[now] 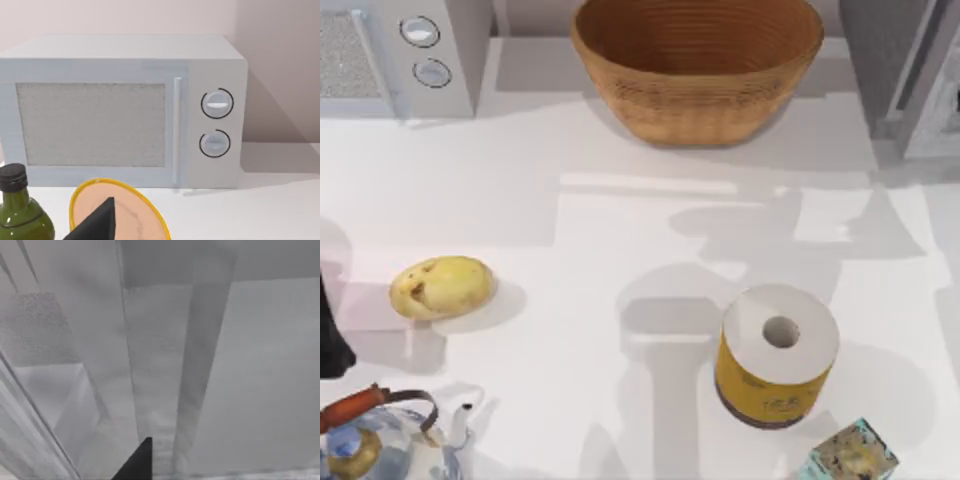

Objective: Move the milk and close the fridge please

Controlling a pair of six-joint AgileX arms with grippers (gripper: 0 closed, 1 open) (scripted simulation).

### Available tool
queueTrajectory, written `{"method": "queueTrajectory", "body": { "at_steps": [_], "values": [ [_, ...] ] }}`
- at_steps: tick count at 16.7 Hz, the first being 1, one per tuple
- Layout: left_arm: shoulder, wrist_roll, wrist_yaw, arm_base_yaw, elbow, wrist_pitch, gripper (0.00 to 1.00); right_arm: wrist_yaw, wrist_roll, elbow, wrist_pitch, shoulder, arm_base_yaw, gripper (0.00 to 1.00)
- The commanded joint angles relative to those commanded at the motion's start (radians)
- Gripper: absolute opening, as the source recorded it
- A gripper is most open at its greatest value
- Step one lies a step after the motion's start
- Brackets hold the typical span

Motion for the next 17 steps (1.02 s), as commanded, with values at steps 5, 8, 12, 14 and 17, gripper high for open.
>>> {"method": "queueTrajectory", "body": {
  "at_steps": [5, 8, 12, 14, 17],
  "values": [
    [0.0, 0.0, 0.0, 0.0, 0.0, 0.0, 1.0, 0.006, -0.002, 0.025, -0.012, 0.036, -0.017, 1.0],
    [0.0, 0.0, 0.0, 0.0, 0.0, 0.0, 1.0, 0.008, 0.0, 0.118, -0.035, 0.118, -0.018, 1.0],
    [0.0, 0.0, 0.0, 0.0, 0.0, 0.0, 1.0, 0.012, 0.001, 0.29, -0.069, 0.249, -0.018, 1.0],
    [0.0, 0.0, 0.0, 0.0, 0.0, 0.0, 1.0, 0.014, 0.0, 0.368, -0.083, 0.307, -0.017, 1.0],
    [0.0, 0.0, 0.0, 0.0, 0.0, 0.0, 1.0, 0.013, -0.001, 0.441, -0.096, 0.36, -0.013, 1.0]
  ]
}}
